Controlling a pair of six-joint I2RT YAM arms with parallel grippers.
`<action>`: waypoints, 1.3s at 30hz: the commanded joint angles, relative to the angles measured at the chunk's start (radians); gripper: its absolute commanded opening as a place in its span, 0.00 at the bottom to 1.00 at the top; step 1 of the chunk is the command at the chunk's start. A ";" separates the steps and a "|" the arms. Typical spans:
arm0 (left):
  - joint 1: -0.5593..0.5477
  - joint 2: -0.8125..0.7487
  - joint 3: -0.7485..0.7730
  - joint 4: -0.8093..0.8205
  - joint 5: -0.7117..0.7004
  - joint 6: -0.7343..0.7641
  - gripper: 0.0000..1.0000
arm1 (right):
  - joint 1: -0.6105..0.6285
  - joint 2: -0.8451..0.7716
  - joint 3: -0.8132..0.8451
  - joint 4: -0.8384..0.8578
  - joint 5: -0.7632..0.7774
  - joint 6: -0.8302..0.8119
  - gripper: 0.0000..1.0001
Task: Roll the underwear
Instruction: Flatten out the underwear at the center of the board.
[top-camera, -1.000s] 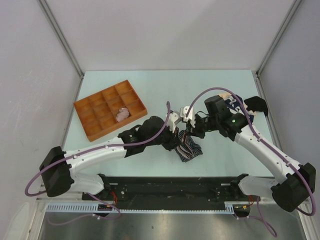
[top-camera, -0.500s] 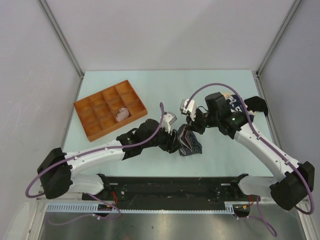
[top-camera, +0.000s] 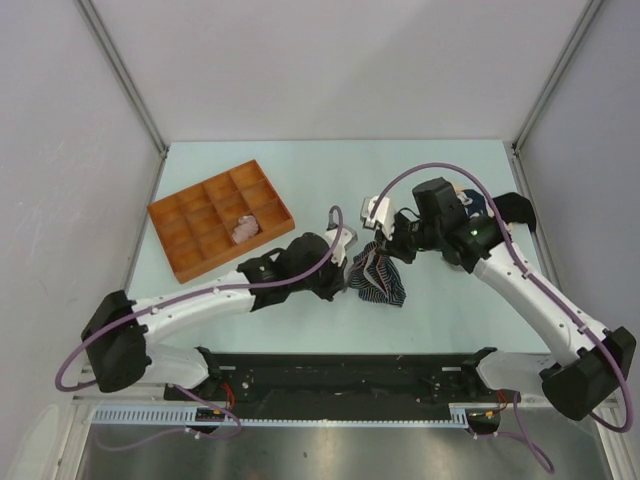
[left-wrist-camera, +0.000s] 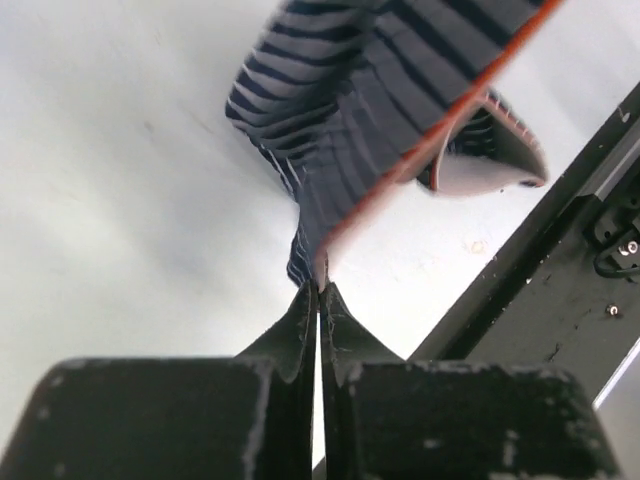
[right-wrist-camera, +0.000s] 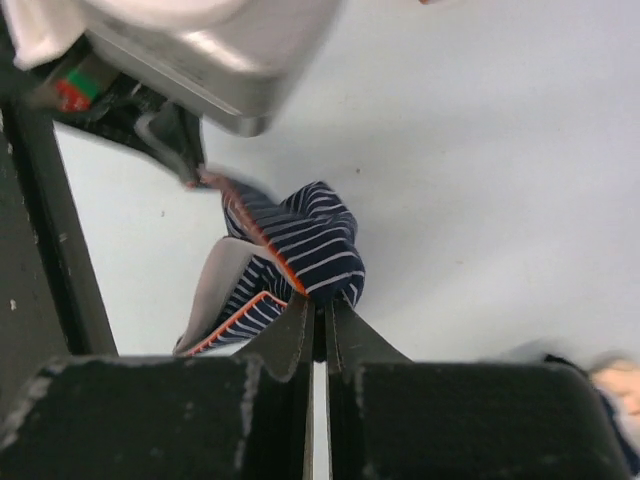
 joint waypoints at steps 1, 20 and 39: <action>0.003 -0.123 0.177 -0.219 0.004 0.214 0.00 | 0.071 -0.061 0.147 -0.223 0.005 -0.203 0.00; 0.005 -0.342 0.432 -0.636 0.276 0.311 0.00 | -0.014 -0.148 0.317 -0.498 -0.158 -0.234 0.00; 0.319 0.506 0.480 -0.132 0.063 0.165 0.00 | -0.390 0.371 0.188 -0.007 0.110 -0.094 0.56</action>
